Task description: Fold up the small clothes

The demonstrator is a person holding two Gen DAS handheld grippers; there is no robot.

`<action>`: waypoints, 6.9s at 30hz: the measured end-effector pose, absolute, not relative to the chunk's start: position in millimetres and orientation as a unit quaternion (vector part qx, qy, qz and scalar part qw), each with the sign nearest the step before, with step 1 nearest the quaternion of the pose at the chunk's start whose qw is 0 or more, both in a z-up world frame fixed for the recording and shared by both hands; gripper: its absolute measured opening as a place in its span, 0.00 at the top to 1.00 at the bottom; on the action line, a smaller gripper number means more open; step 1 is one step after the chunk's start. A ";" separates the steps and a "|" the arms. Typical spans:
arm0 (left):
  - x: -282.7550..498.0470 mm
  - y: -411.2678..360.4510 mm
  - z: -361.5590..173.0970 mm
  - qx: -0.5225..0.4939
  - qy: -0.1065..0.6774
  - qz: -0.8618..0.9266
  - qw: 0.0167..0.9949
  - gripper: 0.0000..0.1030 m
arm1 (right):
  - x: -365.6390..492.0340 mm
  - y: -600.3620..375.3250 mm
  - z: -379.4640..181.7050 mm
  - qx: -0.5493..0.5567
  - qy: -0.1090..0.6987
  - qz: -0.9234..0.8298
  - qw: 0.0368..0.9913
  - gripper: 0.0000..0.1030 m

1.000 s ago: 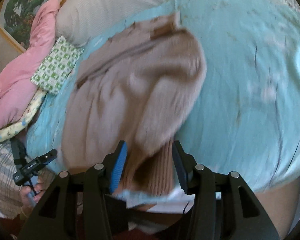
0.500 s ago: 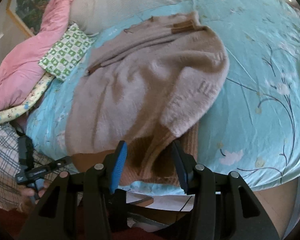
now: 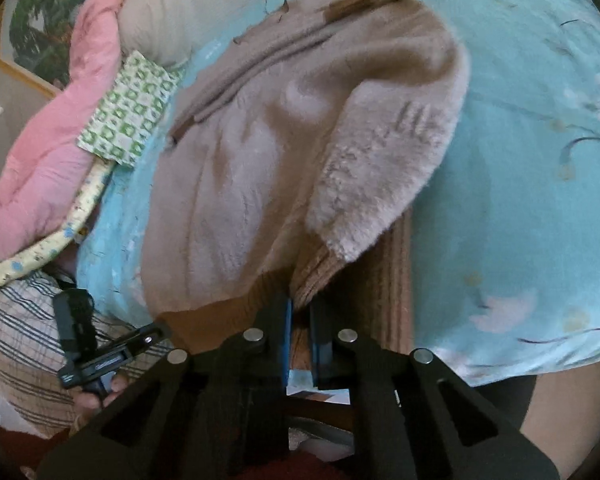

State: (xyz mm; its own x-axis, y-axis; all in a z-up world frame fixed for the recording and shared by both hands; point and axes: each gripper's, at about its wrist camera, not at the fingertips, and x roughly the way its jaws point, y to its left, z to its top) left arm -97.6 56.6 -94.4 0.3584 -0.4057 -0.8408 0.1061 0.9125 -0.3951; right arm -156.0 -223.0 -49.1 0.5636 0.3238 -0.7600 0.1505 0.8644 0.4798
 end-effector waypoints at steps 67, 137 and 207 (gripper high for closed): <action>250.9 123.6 14.9 -0.234 0.332 -0.158 0.900 0.96 | 128.6 -348.2 81.9 0.308 0.304 0.059 0.900 0.93; 103.6 100.9 -64.6 -0.279 0.442 -0.148 0.840 0.71 | 58.2 -270.0 -5.2 0.201 0.405 0.075 0.889 0.63; 173.7 -134.9 -48.0 -0.137 0.407 -0.257 0.866 0.94 | 107.8 -341.7 11.8 0.319 0.388 0.113 0.857 0.44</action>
State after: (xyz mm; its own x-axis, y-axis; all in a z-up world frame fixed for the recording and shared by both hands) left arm 173.7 -134.9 -48.0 0.5362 -0.5566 -0.6346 0.3328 0.8303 -0.4471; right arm 107.8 -341.7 11.8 0.6734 0.4411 -0.5933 0.0537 0.7712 0.6343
